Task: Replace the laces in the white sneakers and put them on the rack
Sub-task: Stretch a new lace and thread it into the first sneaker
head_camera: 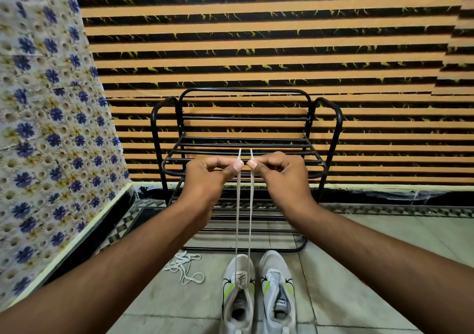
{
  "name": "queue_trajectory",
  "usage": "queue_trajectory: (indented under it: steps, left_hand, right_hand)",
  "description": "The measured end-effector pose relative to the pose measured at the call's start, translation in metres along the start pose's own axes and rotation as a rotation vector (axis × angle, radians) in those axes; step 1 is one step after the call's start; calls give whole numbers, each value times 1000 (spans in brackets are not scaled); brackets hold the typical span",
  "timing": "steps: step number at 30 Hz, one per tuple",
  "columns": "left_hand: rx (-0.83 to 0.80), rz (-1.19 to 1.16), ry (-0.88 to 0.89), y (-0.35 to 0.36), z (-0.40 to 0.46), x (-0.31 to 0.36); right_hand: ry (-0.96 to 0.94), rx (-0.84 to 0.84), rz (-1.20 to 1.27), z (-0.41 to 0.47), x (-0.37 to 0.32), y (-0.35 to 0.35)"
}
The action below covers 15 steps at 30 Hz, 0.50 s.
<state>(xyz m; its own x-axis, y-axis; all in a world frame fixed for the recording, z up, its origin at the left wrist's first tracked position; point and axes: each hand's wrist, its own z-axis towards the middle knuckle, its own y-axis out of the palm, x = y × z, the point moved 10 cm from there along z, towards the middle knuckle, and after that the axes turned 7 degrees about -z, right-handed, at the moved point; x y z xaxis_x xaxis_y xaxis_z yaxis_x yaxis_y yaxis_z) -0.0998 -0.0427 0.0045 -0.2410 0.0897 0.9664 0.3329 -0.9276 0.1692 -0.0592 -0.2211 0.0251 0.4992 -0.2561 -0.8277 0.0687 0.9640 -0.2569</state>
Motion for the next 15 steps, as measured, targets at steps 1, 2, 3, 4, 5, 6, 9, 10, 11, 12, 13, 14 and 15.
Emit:
queue_trajectory:
  steps: [1, 2, 3, 4, 5, 6, 9, 10, 11, 12, 13, 14, 15]
  left_hand:
    - [-2, 1, 3, 0, 0, 0]
    - [-4, 4, 7, 0, 0, 0]
    - [-4, 6, 10, 0, -1, 0]
    - [-5, 8, 11, 0, -1, 0]
    - [-7, 8, 12, 0, -1, 0]
    - [-9, 7, 14, 0, -1, 0]
    - [-9, 6, 14, 0, -2, 0]
    - [-7, 5, 13, 0, -2, 0]
    - [-7, 4, 13, 0, -1, 0]
    - [-6, 4, 15, 0, -2, 0]
    - [-6, 5, 19, 0, -2, 0]
    - [-8, 6, 24, 1, -2, 1]
    - [-11, 8, 28, 1, -2, 1]
  right_hand:
    - [-1, -2, 1, 0, 0, 0]
    - [-3, -4, 1, 0, 0, 0]
    - [-6, -6, 1, 0, -1, 0]
    - [-7, -5, 2, 0, -1, 1]
    - [-7, -3, 5, -1, -2, 0]
    - [-8, 0, 10, -1, -3, 0]
    - [-7, 1, 16, -1, -3, 1]
    - [-8, -2, 15, -1, -3, 1]
    - [-8, -4, 17, 0, -3, 2]
    - [-8, -4, 19, 0, -2, 2]
    - [-8, -1, 20, 0, -2, 2]
    - [-11, 4, 19, 0, -2, 2]
    - [-15, 12, 13, 0, -2, 1]
